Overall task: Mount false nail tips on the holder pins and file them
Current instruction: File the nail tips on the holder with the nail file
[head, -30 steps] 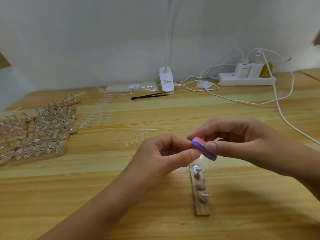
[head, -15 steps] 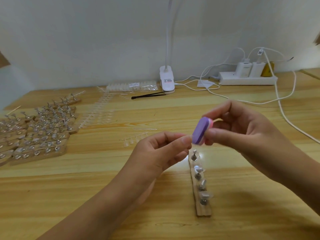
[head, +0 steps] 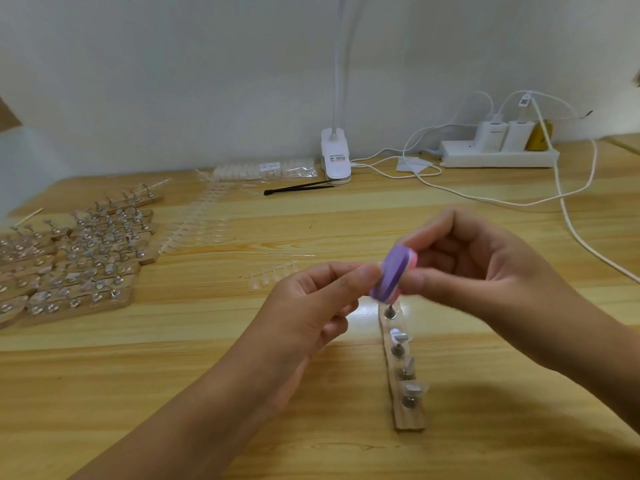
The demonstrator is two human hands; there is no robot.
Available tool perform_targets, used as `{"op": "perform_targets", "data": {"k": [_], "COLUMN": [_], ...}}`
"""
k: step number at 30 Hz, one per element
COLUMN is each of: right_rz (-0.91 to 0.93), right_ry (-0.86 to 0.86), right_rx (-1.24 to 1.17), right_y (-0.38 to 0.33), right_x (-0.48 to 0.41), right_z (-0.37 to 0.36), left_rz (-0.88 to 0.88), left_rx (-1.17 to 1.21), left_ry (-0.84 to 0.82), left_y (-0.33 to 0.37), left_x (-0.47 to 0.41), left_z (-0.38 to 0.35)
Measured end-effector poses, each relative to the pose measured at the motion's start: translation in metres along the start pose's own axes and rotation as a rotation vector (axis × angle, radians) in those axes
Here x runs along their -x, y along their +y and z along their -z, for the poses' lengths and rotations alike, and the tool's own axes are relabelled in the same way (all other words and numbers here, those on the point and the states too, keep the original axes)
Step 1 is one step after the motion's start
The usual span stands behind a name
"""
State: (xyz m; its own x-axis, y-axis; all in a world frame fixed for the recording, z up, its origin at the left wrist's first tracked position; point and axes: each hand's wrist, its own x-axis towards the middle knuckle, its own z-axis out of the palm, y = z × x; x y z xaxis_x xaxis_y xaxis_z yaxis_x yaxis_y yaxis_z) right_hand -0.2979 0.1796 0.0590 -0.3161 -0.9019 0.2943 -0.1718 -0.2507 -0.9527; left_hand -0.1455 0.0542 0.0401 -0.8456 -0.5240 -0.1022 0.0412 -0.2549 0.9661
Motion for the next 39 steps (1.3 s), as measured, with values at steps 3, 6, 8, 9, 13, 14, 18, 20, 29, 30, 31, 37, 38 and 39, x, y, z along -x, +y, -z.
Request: {"op": "perform_targets", "data": {"k": [3,6,8,9,13,14,18,20,29,30,31,37,38,39], "right_rz": [0.025,0.01,-0.006,-0.005,-0.042,-0.037,-0.048,-0.041,-0.04,-0.053,-0.058,-0.054,-0.064,-0.059], "right_ry": [0.036,-0.01,-0.009,0.02,-0.054,-0.026,-0.053,-0.027,-0.026,-0.059,-0.07,-0.042,-0.052,-0.041], "right_rx": [-0.027,-0.025,-0.012,-0.009,-0.002,-0.005,-0.003,0.021,0.048,0.061,0.074,0.121,0.13,0.123], "right_y": [-0.001,-0.003,-0.002,-0.002,-0.001,-0.001,-0.002,-0.001,-0.006,-0.006,-0.007,-0.005,-0.005,-0.004], "right_x": [-0.001,-0.001,0.0,0.0,0.001,0.001,0.001,0.0,-0.001,-0.001,0.0,0.001,0.001,0.001], "right_z": [0.0,0.001,0.0,-0.001,-0.004,-0.004,-0.002,-0.001,0.006,0.006,0.005,0.003,0.002,0.0], "left_rz": [-0.008,-0.016,-0.017,-0.018,-0.019,-0.02,-0.024,-0.029,-0.027,-0.029,-0.032,-0.082,-0.086,-0.087], "left_rx": [-0.008,-0.03,-0.027,-0.03,-0.027,-0.025,-0.037,-0.039,-0.099,-0.105,-0.115,-0.13,-0.125,-0.123], "left_ry": [-0.022,-0.007,0.003,0.002,0.015,0.012,0.006,0.006,0.007,0.01,0.017,0.056,0.064,0.067], "left_y": [0.0,-0.001,-0.002,-0.002,-0.003,-0.002,-0.002,-0.002,-0.006,-0.006,-0.006,-0.004,-0.003,-0.003], "left_x": [0.001,0.001,0.001,0.001,0.0,-0.001,0.0,0.0,0.0,0.0,0.0,0.001,0.001,0.002], "left_z": [0.002,0.003,0.004,0.004,0.004,0.004,0.005,0.005,0.002,0.001,0.001,0.0,0.001,0.001]}}
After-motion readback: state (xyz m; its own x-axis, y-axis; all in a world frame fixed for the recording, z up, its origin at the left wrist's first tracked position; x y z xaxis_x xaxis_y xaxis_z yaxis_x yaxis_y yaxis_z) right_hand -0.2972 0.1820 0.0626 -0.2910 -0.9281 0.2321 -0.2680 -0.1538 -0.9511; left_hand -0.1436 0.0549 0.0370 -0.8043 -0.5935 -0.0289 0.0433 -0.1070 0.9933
